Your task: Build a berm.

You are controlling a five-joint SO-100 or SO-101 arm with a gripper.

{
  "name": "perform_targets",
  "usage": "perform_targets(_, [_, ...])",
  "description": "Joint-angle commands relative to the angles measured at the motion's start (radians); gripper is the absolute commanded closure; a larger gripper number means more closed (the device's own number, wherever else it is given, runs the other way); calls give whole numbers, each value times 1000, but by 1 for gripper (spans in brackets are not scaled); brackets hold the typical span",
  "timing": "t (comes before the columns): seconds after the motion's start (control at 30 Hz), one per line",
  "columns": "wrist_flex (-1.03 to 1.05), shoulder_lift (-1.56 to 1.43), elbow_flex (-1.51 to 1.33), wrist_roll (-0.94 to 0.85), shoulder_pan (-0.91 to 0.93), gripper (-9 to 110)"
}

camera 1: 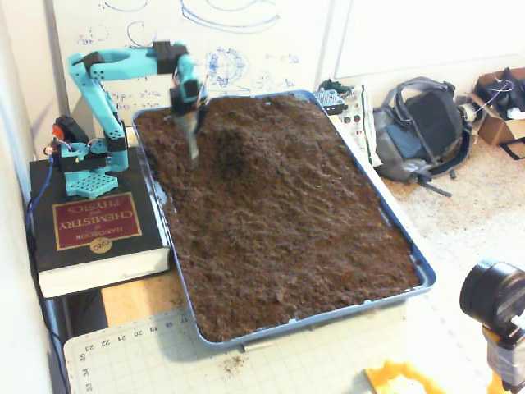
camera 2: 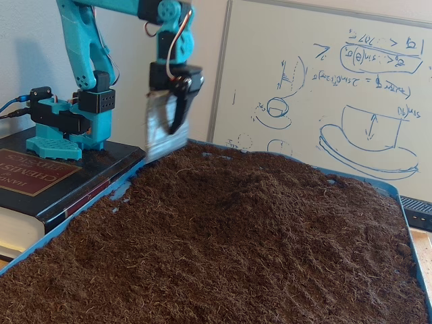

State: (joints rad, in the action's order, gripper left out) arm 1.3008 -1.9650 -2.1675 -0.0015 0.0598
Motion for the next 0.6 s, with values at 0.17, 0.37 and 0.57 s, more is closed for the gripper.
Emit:
perform_targets(0.17, [-202, -64, -333, -8, 18, 101])
perform_targets(0.37, [-528, 17, -471, -8, 17, 101])
perform_targets(0.57, [-857, 167, -451, -8, -26, 101])
